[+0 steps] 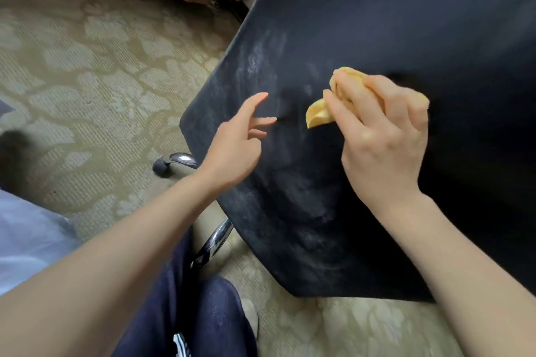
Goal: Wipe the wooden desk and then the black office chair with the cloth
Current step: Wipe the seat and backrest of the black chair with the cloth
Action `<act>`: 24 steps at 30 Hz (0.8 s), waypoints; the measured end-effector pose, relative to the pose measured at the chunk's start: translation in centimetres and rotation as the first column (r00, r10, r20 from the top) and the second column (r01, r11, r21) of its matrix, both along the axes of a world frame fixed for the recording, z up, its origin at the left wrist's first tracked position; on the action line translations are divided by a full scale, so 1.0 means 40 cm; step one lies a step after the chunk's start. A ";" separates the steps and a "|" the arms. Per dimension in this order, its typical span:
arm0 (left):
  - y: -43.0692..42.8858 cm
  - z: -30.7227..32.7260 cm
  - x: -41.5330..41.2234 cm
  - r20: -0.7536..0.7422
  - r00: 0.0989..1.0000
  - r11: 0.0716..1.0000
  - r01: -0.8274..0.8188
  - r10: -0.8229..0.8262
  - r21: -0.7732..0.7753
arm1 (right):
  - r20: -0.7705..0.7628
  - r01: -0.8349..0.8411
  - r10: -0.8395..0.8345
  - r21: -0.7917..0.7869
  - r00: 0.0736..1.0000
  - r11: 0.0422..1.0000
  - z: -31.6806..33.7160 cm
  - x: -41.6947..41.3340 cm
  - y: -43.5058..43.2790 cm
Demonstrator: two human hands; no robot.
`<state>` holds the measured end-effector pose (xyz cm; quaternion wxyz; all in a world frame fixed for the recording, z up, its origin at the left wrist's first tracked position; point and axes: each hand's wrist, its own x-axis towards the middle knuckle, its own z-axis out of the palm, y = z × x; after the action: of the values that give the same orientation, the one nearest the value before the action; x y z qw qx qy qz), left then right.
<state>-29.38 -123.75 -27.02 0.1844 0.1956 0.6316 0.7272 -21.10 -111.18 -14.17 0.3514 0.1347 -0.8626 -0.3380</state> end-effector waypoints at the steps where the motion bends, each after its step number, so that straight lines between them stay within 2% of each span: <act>1: -0.003 0.000 -0.010 -0.030 0.999 0.999 -0.037 0.037 -0.009 | -0.005 -0.001 0.001 0.001 1.000 1.000 -0.017 -0.026 -0.005; 4: -0.007 -0.003 -0.024 -0.122 0.990 0.996 -0.078 0.071 -0.052 | 0.044 -0.002 0.002 0.008 0.999 1.000 -0.082 -0.062 -0.010; 9: 0.001 -0.008 -0.019 -0.171 0.982 0.991 0.057 -0.077 -0.124 | 0.196 0.031 -0.026 -0.022 0.980 0.999 -0.212 -0.056 -0.003; 14: 0.025 -0.012 -0.013 -0.124 0.962 0.961 0.221 -0.243 -0.164 | 0.384 0.056 -0.005 -0.122 0.923 0.991 -0.349 0.009 0.009; 16: 0.029 -0.004 -0.012 -0.106 0.954 0.944 0.253 -0.279 -0.213 | 0.462 0.081 -0.018 -0.118 0.887 0.990 -0.382 0.054 0.019; 20: 0.033 0.014 -0.007 -0.079 0.949 0.917 0.271 -0.306 -0.294 | 0.628 0.111 -0.064 -0.036 0.775 0.993 -0.381 0.185 0.064; 24: 0.015 0.025 0.000 -0.085 0.956 0.905 0.234 -0.281 -0.356 | 0.631 0.112 -0.109 0.035 0.768 0.993 -0.300 0.281 0.098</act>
<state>-29.37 -123.13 -26.02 0.2673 0.2910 0.7276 0.5608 -9.85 -107.27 -26.15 0.0215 0.1887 -0.9376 -0.2914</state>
